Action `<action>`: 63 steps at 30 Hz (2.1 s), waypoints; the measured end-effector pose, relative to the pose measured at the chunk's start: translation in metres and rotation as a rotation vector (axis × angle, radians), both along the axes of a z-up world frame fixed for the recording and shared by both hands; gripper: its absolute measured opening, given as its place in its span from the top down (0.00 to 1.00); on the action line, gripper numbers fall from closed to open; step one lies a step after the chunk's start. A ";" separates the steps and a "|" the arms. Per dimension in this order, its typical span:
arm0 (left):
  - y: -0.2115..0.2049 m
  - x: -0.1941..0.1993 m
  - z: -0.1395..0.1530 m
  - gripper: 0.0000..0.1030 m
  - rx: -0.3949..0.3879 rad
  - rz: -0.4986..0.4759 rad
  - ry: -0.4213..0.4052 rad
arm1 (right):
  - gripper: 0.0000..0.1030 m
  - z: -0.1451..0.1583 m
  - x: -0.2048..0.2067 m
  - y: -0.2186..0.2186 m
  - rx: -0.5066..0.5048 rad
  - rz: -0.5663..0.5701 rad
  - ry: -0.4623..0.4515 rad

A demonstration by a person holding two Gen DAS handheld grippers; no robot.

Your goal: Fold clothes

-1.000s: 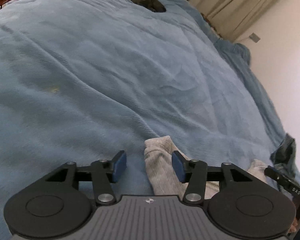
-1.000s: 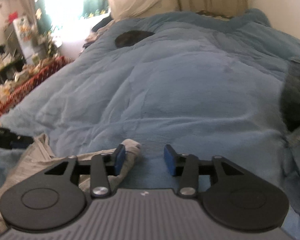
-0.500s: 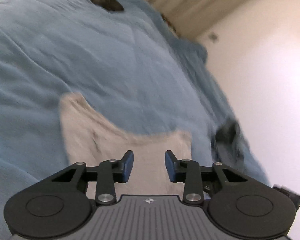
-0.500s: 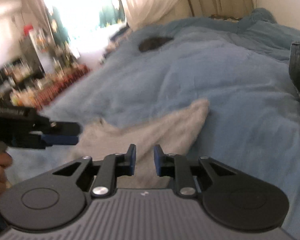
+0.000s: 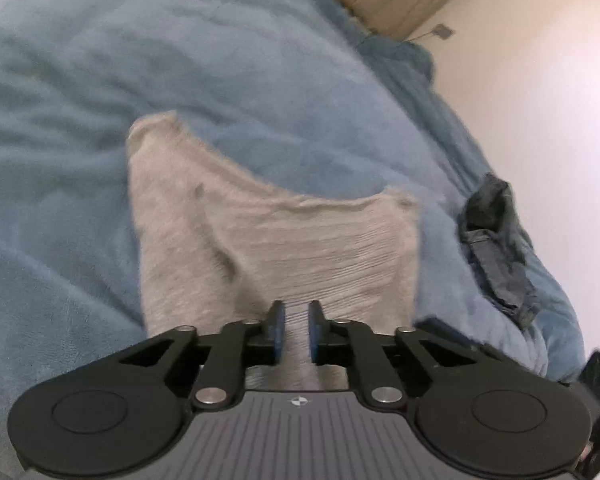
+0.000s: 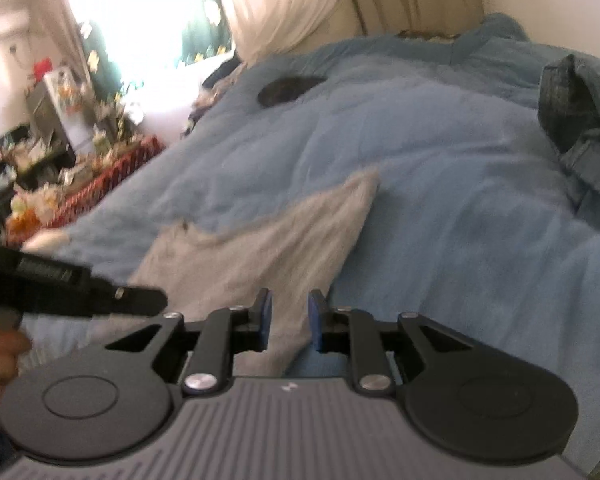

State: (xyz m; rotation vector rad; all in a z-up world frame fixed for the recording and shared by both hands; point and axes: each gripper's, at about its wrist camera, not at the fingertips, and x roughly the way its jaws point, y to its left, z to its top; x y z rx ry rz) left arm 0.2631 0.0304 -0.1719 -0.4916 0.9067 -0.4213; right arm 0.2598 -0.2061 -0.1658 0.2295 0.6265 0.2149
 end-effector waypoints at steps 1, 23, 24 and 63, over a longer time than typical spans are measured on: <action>-0.003 -0.001 0.004 0.84 -0.004 -0.008 -0.009 | 0.80 0.002 0.004 -0.001 0.003 -0.011 -0.006; -0.034 0.000 -0.023 0.85 0.064 -0.151 0.025 | 0.91 -0.019 0.059 -0.012 -0.062 -0.077 0.002; -0.032 0.000 -0.023 0.85 0.058 -0.149 0.030 | 0.91 -0.020 0.066 -0.012 -0.064 -0.081 0.014; -0.080 -0.048 0.013 0.78 0.162 -0.390 -0.180 | 0.90 -0.029 0.135 -0.031 -0.070 -0.059 0.059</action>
